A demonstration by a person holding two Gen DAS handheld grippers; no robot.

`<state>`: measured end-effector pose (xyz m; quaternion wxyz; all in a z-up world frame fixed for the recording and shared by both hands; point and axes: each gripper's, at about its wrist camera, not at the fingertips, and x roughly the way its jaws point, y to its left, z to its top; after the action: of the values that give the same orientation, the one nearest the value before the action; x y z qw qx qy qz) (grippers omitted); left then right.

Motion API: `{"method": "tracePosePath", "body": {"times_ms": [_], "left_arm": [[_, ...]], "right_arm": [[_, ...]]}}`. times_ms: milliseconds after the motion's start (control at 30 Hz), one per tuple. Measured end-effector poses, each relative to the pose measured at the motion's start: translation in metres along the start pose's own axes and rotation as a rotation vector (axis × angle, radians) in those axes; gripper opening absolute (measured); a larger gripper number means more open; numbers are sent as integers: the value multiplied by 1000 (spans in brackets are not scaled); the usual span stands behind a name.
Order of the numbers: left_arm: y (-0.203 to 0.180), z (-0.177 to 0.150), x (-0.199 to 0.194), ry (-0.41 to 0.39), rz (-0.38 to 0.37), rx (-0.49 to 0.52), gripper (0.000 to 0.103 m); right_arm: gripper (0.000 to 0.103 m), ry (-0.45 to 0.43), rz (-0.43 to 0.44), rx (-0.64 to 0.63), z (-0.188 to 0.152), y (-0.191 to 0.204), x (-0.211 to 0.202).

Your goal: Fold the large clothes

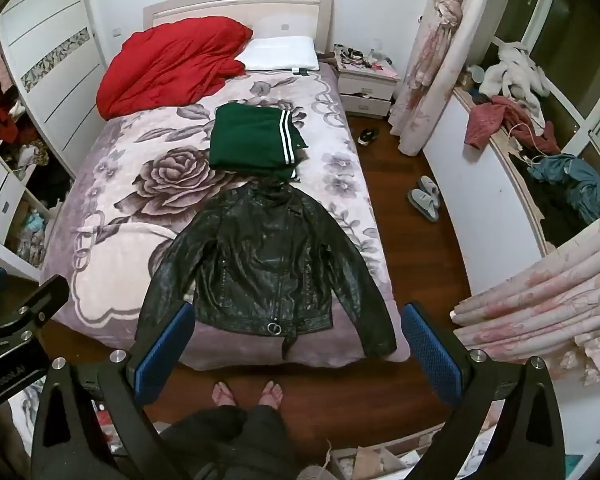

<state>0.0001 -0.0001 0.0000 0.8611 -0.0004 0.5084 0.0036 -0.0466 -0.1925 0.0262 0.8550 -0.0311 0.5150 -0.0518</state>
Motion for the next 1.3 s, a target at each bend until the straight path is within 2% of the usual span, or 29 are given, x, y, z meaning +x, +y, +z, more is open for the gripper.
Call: {"method": "tracePosePath", "body": {"times_ms": [700,1300], "left_arm": [[-1,0,0,-12,6,-3,103],[4,16,-2,-14,4,-12,103]], "right_arm": [[103,1,-5,-9,5,-1,0],[103,-4,-5,-10,16,1,0]]}}
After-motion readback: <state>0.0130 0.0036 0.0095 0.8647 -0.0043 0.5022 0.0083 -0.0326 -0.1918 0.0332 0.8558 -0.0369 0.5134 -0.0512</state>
